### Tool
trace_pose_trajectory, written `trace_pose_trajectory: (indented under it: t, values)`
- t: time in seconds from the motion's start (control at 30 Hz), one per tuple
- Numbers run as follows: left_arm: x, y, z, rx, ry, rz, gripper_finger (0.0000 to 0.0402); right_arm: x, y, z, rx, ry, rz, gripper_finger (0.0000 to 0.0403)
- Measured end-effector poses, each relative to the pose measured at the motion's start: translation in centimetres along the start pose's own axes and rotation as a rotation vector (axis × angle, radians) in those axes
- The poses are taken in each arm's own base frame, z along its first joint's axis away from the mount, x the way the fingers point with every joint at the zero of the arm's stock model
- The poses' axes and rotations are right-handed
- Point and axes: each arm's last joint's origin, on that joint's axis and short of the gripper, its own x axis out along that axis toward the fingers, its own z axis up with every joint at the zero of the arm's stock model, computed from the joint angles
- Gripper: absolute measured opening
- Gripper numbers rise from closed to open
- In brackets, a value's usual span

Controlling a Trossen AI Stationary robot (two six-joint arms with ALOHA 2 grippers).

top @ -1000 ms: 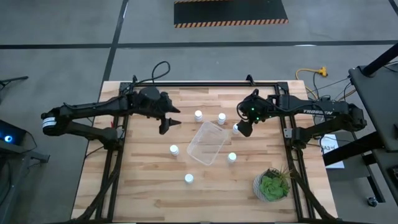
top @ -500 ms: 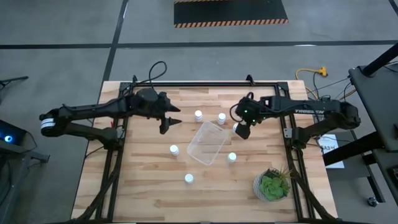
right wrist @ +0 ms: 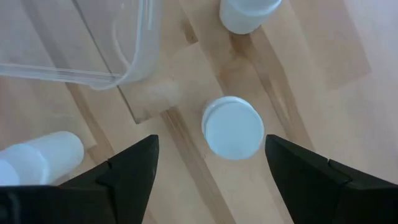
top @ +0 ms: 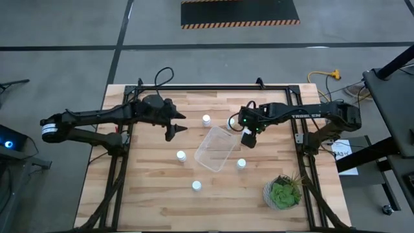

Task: Pick and place pill bottles into a basket
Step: Put the medicine bottle into the transparent bin

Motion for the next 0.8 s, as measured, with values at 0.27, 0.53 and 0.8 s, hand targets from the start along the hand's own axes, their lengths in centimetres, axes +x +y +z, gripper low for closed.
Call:
trace_pose_trajectory:
  t: [0.27,0.53,0.8]
  values:
    - [0.0,0.0,0.0,0.001,0.0,0.006,0.0253,1.2,0.1,0.4,-0.007,0.019,-0.015,0.0283]
    - [0.0,0.0,0.0,0.001,-0.001,0.007,0.0253,1.5,-0.6,0.7,0.013,0.009,-0.04,0.027]
    - [0.0,0.0,0.0,-0.023,-0.001,0.007,0.0253,1.4,-1.5,0.8,0.045,0.017,-0.046,0.0261]
